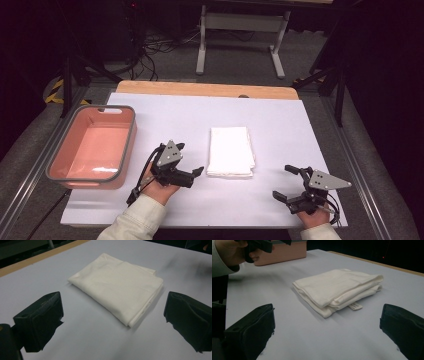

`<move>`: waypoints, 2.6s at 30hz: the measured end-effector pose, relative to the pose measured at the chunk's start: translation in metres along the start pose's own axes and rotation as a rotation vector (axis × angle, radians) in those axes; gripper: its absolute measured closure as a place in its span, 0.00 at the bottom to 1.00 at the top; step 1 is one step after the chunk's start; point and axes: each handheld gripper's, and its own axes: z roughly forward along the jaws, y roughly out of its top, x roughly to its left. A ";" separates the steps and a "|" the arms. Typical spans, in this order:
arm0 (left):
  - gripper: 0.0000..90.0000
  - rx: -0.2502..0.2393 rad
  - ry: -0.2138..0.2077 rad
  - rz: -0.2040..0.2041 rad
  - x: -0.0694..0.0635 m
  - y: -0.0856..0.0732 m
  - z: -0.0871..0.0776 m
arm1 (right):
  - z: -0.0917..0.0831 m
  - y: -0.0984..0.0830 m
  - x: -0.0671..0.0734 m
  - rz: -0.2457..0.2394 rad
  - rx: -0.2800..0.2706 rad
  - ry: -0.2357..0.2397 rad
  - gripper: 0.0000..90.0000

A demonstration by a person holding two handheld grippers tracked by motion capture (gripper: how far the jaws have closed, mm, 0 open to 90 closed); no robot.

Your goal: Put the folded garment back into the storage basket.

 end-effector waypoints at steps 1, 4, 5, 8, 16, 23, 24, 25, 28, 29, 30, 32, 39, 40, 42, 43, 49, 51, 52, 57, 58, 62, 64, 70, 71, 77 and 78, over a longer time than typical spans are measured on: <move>0.04 0.037 -0.007 0.000 0.001 0.007 0.004 | 0.000 0.000 0.000 0.001 0.004 0.000 0.01; 0.04 0.045 -0.016 0.006 0.002 0.013 0.008 | 0.000 0.000 0.000 0.002 0.004 0.001 0.01; 0.04 0.045 -0.016 0.006 0.002 0.013 0.008 | 0.000 0.000 0.000 0.002 0.004 0.001 0.01; 0.03 0.053 -0.011 0.017 0.003 0.019 0.014 | 0.000 0.000 0.000 0.001 0.005 0.004 0.01; 0.07 0.090 -0.034 0.002 0.012 0.034 0.033 | 0.000 0.000 0.000 0.002 0.006 0.006 0.01; 0.10 0.124 -0.028 -0.019 0.019 0.044 0.050 | 0.000 0.000 -0.001 0.008 -0.002 0.013 0.01; 0.10 0.132 -0.025 -0.012 0.019 0.046 0.053 | 0.000 0.000 -0.001 0.008 -0.003 0.012 0.01; 0.10 0.136 -0.022 -0.010 0.020 0.047 0.055 | -0.001 0.000 -0.001 0.008 -0.001 0.013 0.01; 0.10 0.145 -0.017 -0.004 0.023 0.050 0.063 | -0.001 -0.001 -0.001 0.011 0.000 0.011 0.01; 0.10 0.150 -0.022 -0.011 0.023 0.052 0.065 | -0.001 -0.001 -0.001 0.011 -0.001 0.010 0.01; 0.10 0.150 -0.022 -0.011 0.023 0.052 0.065 | -0.001 -0.001 -0.001 0.011 -0.001 0.010 0.01; 0.10 0.154 -0.019 -0.008 0.025 0.054 0.071 | -0.001 -0.001 -0.001 0.013 -0.002 0.012 0.01; 0.11 0.103 -0.040 -0.096 0.031 0.059 0.087 | -0.001 -0.001 -0.001 0.012 -0.004 0.019 0.01; 0.11 0.103 -0.040 -0.096 0.031 0.059 0.087 | -0.001 -0.001 -0.001 0.012 -0.004 0.019 0.01; 0.11 0.126 -0.023 -0.068 0.032 0.060 0.092 | -0.001 0.000 -0.001 0.011 -0.004 0.023 0.01; 0.11 0.131 -0.017 -0.062 0.032 0.060 0.095 | -0.001 0.000 -0.001 0.011 -0.004 0.024 0.01; 0.11 0.130 0.011 -0.068 0.034 0.059 0.108 | 0.000 0.000 -0.001 0.009 0.000 0.026 0.01; 0.11 0.137 0.026 -0.076 0.035 0.057 0.114 | 0.000 0.000 -0.001 0.008 0.000 0.026 0.01; 0.12 0.147 0.026 -0.079 0.037 0.056 0.118 | 0.000 0.000 -0.001 0.008 -0.001 0.027 0.01; 0.12 0.173 0.041 -0.099 0.041 0.052 0.126 | 0.000 0.000 0.000 0.004 0.000 0.032 0.01; 0.12 0.178 0.044 -0.100 0.043 0.051 0.127 | 0.000 0.000 0.000 0.004 0.000 0.033 0.01; 0.13 0.179 0.042 -0.145 0.048 0.049 0.133 | 0.000 0.000 -0.001 0.007 -0.003 0.037 0.01; 0.13 0.192 0.057 -0.135 0.049 0.049 0.137 | 0.000 0.000 -0.001 0.009 -0.005 0.036 0.01; 0.13 0.233 0.059 -0.145 0.050 0.047 0.147 | 0.000 0.000 -0.001 0.009 -0.006 0.040 0.01; 0.13 0.238 0.061 -0.145 0.050 0.046 0.148 | 0.000 0.000 -0.001 0.008 -0.005 0.039 0.01; 0.12 0.278 0.067 -0.129 0.048 0.044 0.155 | -0.001 0.000 -0.001 0.008 -0.008 0.048 0.01; 0.12 0.286 0.072 -0.130 0.049 0.044 0.157 | -0.001 0.000 -0.001 0.009 -0.010 0.047 0.01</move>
